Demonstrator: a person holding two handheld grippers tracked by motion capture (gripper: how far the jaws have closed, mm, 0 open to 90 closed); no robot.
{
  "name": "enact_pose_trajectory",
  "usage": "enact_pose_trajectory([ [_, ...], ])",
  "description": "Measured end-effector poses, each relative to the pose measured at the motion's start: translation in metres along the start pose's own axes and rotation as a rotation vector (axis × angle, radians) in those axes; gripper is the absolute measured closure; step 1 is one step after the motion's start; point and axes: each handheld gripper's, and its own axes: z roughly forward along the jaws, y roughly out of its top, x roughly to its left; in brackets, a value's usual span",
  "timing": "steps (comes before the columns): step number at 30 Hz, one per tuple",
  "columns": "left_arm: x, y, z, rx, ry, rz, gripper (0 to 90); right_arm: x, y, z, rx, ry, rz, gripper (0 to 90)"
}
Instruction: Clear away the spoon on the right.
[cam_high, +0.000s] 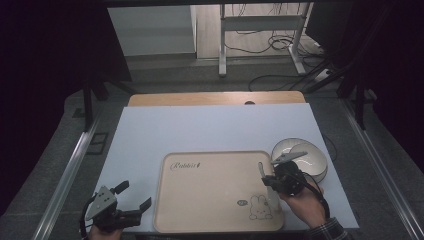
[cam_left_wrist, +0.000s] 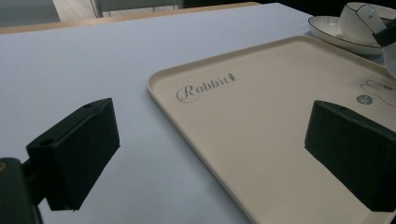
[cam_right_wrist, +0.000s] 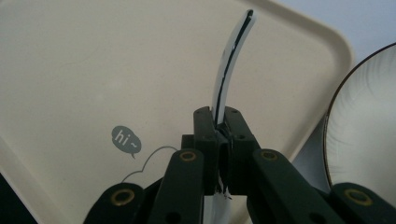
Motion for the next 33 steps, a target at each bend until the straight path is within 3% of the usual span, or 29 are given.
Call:
enact_pose_trajectory([
  [16,0.0,0.0,0.001,0.005,-0.003,0.003,3.0,-0.004,-0.004,0.017,0.031,0.004,0.016,85.0],
  [24,0.0,0.0,0.001,0.006,-0.003,0.004,3.0,-0.008,-0.009,0.024,0.044,-0.014,0.023,79.5],
  [33,0.0,0.0,0.0,0.006,-0.001,0.005,3.0,-0.01,-0.01,0.022,0.012,-0.039,0.016,76.2],
])
